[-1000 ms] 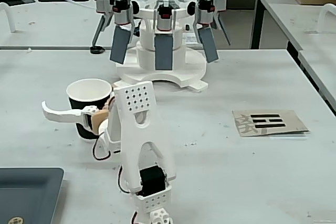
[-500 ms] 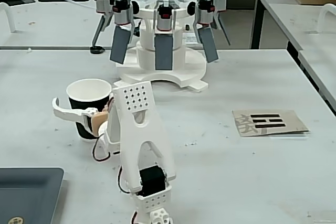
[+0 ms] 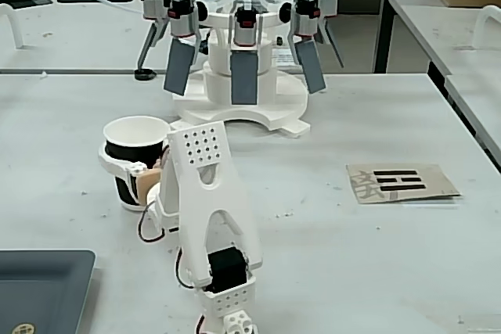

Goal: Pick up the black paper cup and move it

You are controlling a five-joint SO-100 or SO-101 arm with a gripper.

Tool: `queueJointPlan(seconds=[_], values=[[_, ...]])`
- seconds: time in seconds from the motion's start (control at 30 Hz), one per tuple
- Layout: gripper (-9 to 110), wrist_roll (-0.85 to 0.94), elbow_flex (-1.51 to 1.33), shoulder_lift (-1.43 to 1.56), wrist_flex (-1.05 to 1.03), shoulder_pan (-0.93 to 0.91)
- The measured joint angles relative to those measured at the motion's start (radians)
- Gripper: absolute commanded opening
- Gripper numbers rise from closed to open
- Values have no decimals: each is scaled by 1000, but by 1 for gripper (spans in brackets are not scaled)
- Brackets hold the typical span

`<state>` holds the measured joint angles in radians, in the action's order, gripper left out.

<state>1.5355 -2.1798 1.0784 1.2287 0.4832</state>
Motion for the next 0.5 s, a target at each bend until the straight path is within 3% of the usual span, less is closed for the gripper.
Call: queueJointPlan(seconds=[0.5], values=[[7,8,0,6,0,0]])
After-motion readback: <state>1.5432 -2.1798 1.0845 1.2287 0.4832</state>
